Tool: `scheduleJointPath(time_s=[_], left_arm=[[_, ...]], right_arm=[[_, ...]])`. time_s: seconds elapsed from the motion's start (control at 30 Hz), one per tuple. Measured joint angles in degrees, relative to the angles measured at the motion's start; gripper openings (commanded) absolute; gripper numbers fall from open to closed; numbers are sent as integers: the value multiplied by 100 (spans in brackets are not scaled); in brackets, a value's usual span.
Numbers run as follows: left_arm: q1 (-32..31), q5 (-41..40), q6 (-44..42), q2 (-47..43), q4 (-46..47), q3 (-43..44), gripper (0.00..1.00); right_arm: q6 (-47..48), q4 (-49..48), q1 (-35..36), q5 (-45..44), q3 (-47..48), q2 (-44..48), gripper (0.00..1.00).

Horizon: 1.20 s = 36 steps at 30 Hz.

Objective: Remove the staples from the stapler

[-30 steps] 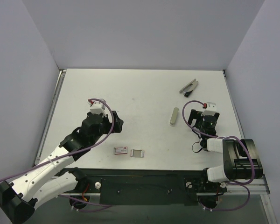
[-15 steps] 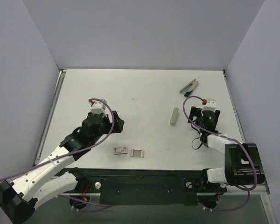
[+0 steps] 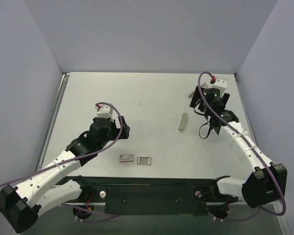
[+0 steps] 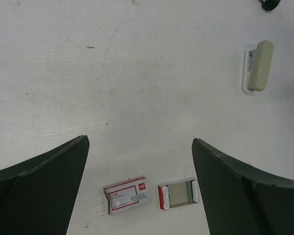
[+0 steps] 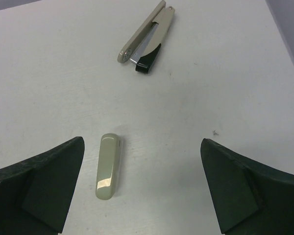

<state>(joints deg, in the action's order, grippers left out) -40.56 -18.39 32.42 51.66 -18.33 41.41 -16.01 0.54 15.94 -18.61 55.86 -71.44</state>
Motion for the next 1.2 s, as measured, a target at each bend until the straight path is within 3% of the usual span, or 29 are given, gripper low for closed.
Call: scheduleJointPath(time_s=[0.23,0.47,1.2], left_arm=[[4,-188,-2,120,-92,125,97],[22,-267,-20,260,-164,297,97],[22,-415,-48,387,-326,439,96]], right_arm=[[-704,750,-149,660,72,140,100],[-1158,975,197,1023,72,-201,97],[-2350,1659,741,452,621,-2192,89]])
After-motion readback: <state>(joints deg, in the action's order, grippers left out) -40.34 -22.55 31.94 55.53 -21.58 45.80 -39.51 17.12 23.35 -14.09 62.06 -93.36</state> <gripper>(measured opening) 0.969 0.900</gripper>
